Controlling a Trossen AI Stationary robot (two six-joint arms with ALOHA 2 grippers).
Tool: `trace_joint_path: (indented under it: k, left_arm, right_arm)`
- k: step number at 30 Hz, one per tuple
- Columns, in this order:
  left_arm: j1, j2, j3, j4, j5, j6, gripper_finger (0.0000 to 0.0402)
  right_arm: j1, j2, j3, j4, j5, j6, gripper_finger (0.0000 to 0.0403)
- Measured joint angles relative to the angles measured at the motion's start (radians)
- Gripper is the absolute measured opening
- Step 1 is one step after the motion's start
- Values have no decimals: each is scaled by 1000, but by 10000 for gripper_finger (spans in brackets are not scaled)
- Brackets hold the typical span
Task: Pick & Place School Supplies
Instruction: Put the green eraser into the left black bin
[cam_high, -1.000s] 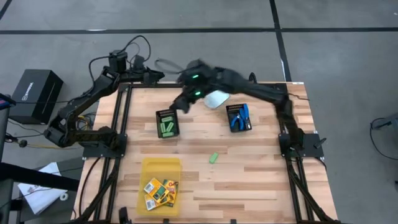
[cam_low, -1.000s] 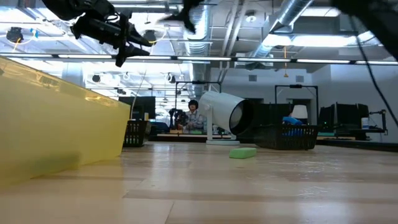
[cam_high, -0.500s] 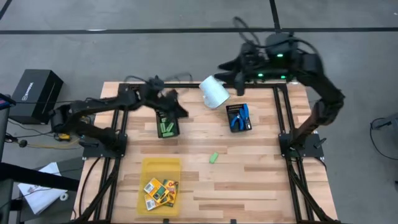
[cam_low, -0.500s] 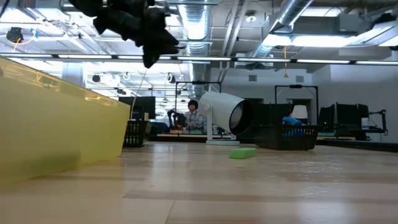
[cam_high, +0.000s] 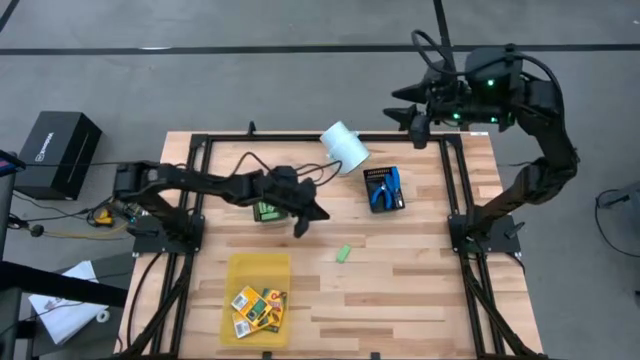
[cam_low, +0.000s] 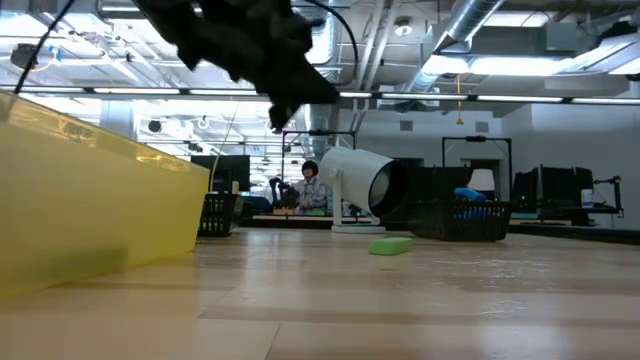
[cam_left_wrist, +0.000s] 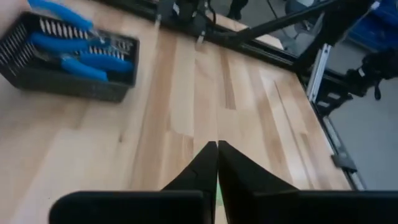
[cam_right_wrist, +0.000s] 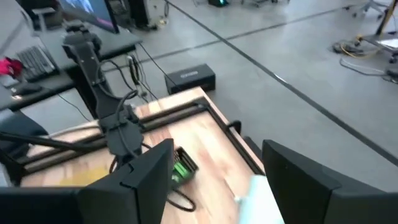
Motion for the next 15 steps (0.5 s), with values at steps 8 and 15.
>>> trace_joint_path:
  k: [8, 15]
  left_arm:
    - [-8, 164, 3, 190, 1, -144, 1]
    - [-43, 254, 55, 202, 51, -128, 1]
  right_arm:
    - [-21, 0, 0, -91, 0, -25, 234]
    - [-20, -26, 0, -115, 1, -25, 232]
